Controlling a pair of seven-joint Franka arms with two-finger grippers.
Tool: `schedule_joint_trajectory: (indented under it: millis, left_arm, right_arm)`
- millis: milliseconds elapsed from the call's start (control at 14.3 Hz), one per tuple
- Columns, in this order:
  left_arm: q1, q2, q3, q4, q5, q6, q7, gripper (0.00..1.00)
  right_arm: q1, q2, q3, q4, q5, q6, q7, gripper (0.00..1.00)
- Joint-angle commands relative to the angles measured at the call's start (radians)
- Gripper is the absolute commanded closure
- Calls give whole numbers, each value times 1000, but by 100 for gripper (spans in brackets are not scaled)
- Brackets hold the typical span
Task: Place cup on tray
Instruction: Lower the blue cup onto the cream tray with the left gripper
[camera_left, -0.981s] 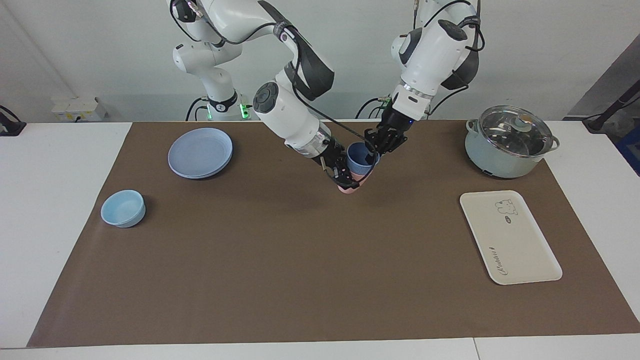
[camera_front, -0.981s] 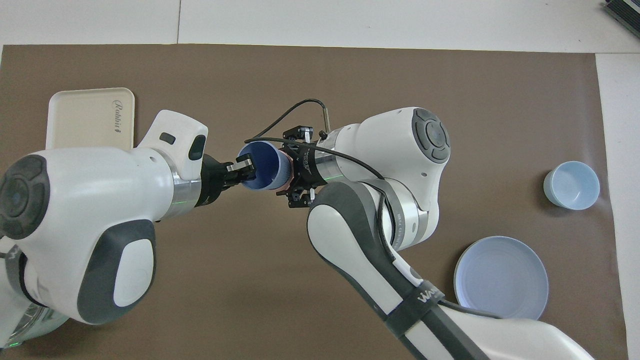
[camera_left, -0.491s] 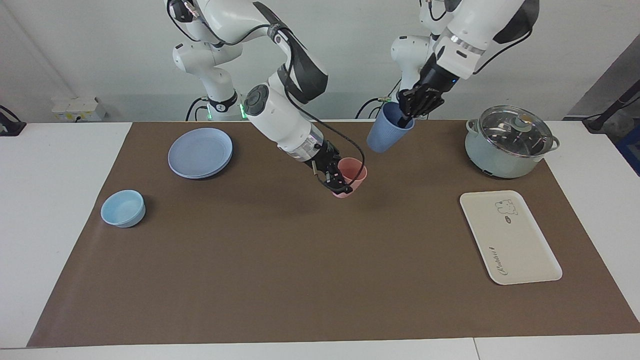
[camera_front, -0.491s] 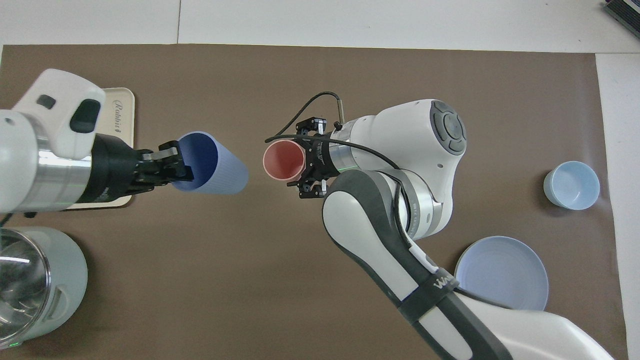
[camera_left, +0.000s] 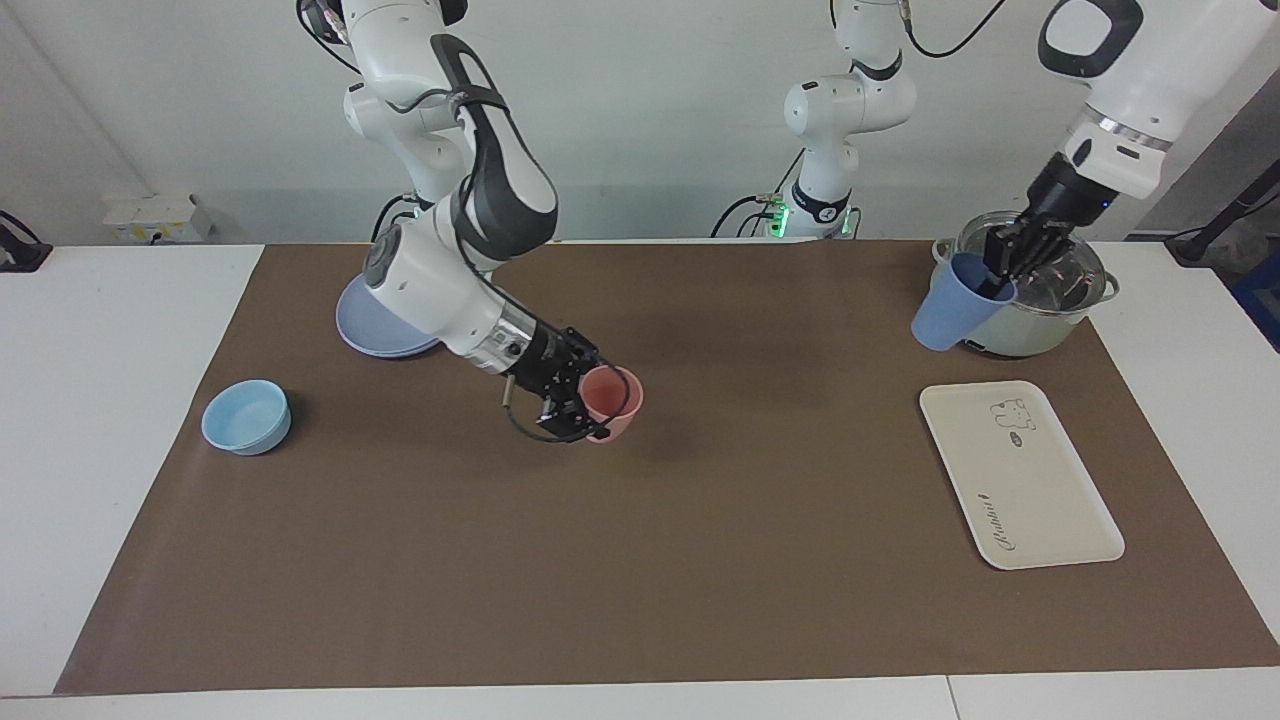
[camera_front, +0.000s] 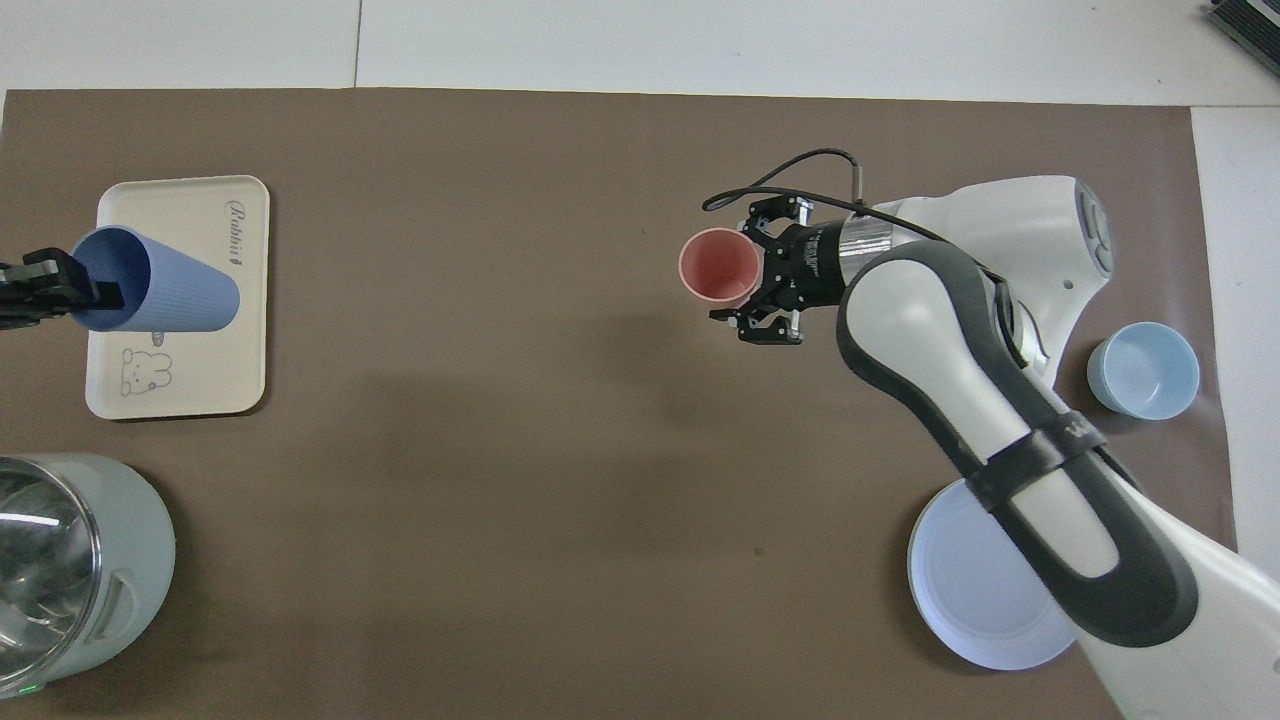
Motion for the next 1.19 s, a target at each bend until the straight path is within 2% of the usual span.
schedule_joint_trajectory:
  millis: [0, 140, 280, 350, 561, 631, 701, 911, 1051, 1121]
  left_arm:
    - [53, 145, -17, 17, 54, 146, 85, 100]
    - [113, 231, -17, 11, 54, 247, 219, 100]
    - [138, 281, -17, -18, 53, 313, 288, 100]
    - [153, 295, -17, -35, 53, 332, 305, 100]
    - [153, 307, -20, -118, 50, 429, 348, 100]
    - [149, 307, -20, -127, 50, 441, 353, 53]
    - [147, 307, -20, -129, 45, 443, 353, 1]
    - [142, 299, -20, -85, 43, 408, 351, 0]
    - [139, 267, -23, -10, 57, 291, 351, 0]
    - [123, 260, -22, 39, 97, 212, 351, 0]
  right_arm:
    - [-126, -60, 15, -125, 41, -6, -168, 100]
    - [-197, -51, 15, -127, 43, -22, -219, 100]
    - [-296, -25, 15, -130, 74, -53, -375, 100]
    - [-332, -5, 15, -124, 128, -76, -449, 100]
    - [-441, 55, 14, -112, 142, -111, -529, 100]
    - [-465, 78, 14, -92, 142, -136, -559, 100]
    - [-481, 93, 14, -83, 144, -153, -584, 100]
    - [-484, 95, 12, -82, 147, -156, -584, 100]
    - [-486, 93, 8, -96, 145, -120, -571, 96]
    - [-475, 95, 8, -107, 135, -22, -581, 23]
